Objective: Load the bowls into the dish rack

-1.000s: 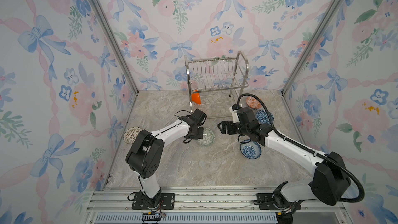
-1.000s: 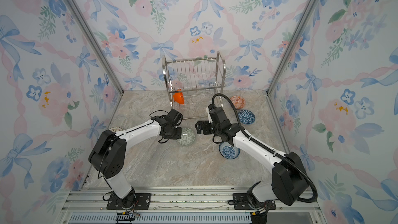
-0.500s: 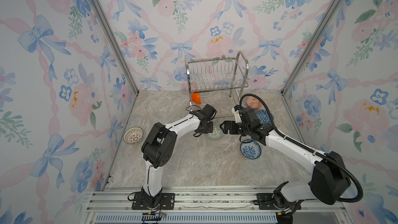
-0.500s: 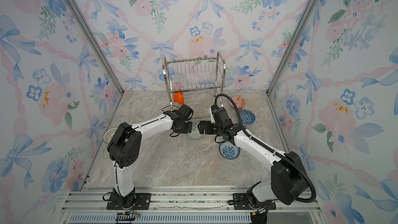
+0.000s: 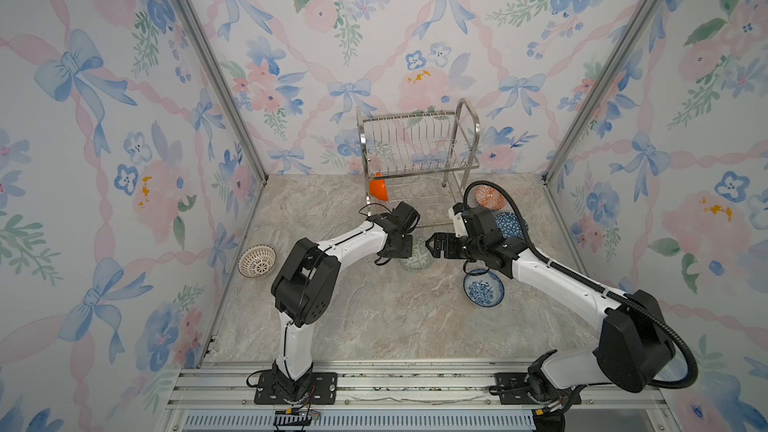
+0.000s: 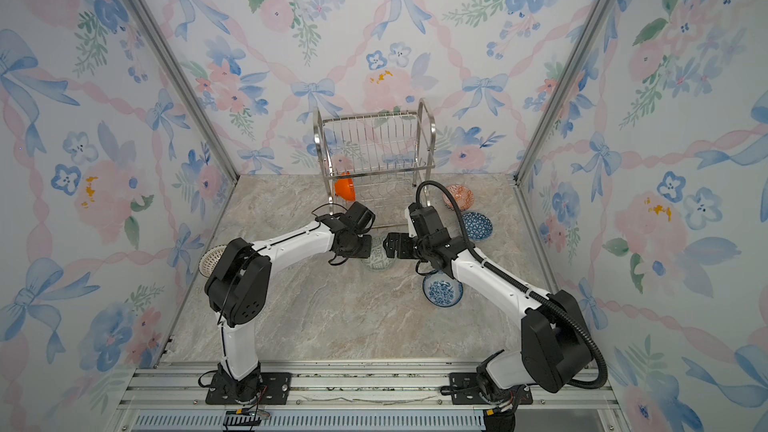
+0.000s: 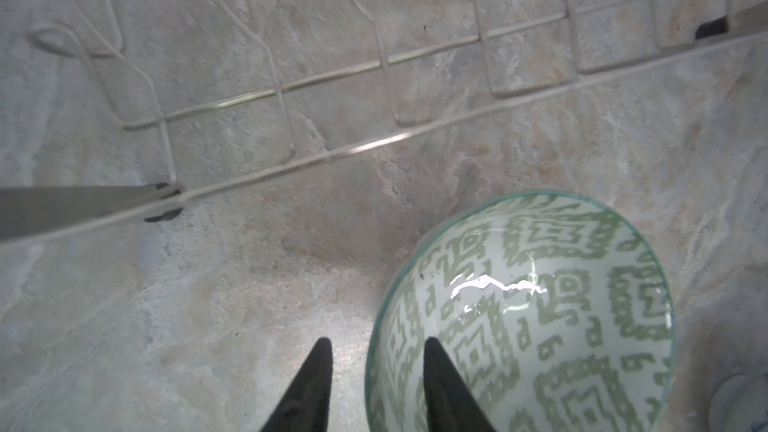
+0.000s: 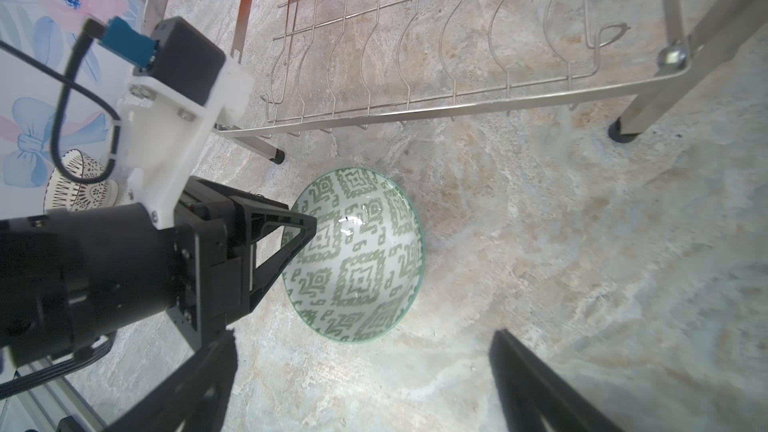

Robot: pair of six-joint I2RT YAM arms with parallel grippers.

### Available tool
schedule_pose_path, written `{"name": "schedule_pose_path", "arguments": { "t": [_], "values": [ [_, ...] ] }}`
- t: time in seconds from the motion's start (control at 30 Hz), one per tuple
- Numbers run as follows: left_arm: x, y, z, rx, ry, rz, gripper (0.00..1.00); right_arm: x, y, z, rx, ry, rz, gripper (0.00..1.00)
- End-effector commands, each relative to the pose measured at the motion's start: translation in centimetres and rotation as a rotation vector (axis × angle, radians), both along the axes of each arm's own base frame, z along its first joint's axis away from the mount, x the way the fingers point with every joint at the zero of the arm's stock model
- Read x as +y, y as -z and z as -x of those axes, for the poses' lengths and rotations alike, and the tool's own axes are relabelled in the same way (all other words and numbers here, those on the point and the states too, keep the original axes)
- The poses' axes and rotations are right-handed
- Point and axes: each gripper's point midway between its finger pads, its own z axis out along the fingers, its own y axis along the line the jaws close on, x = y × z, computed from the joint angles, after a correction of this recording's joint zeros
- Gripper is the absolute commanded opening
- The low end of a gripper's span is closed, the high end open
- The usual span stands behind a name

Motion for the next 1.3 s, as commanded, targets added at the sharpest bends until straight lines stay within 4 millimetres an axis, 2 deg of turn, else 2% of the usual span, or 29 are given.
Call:
{"name": "schedule_pose_path", "arguments": {
  "t": [0.0,0.1,0.17,0.23,0.27,0.53,0.57,0.6,0.67,0.83,1.1,1.27],
  "values": [
    [2.0,-2.1,-0.3,-0.046,-0.052,0.008,0.48,-0.2,-0.1,-0.1,0.006,0.013,-0.011,0.97],
    [3.8,-3.1,-0.4,-0.061,-0.092,0.017,0.63,-0.2,-0.1,0.1,0.007,0.015,-0.004,0.97],
    [4.8,-4.0,-0.3,-0.076,-0.113,0.026,0.76,0.3,-0.4,0.3,-0.009,0.002,0.010,0.97],
    [5.8,-5.1,-0.2,-0.106,-0.128,0.027,0.93,1.2,-0.8,0.6,-0.031,-0.029,0.037,0.97],
    [6.3,-5.5,-0.1,-0.118,-0.132,0.024,0.98,1.5,-0.8,0.7,-0.031,-0.041,0.051,0.97],
    [10.0,-7.8,1.6,-0.225,-0.175,-0.017,0.98,5.7,1.0,0.7,0.036,-0.134,0.162,0.97],
    [10.8,-7.8,1.8,-0.230,-0.200,-0.023,0.98,6.0,0.9,0.6,0.042,-0.138,0.169,0.97],
    [11.4,-7.7,2.0,-0.229,-0.213,-0.021,0.98,6.4,1.9,0.5,0.067,-0.140,0.192,0.97],
    [12.6,-7.6,2.4,-0.228,-0.241,-0.008,0.98,7.1,2.6,0.5,0.095,-0.147,0.212,0.97],
    [14.1,-7.0,3.4,-0.208,-0.267,0.010,0.98,8.6,3.4,0.7,0.119,-0.167,0.245,1.00],
    [15.3,-5.7,4.5,-0.172,-0.303,0.021,0.98,9.9,6.4,0.8,0.222,-0.167,0.314,0.87],
    [15.5,-6.0,4.8,-0.180,-0.303,0.032,0.98,10.4,7.5,0.7,0.221,-0.162,0.330,0.77]
  ]
}}
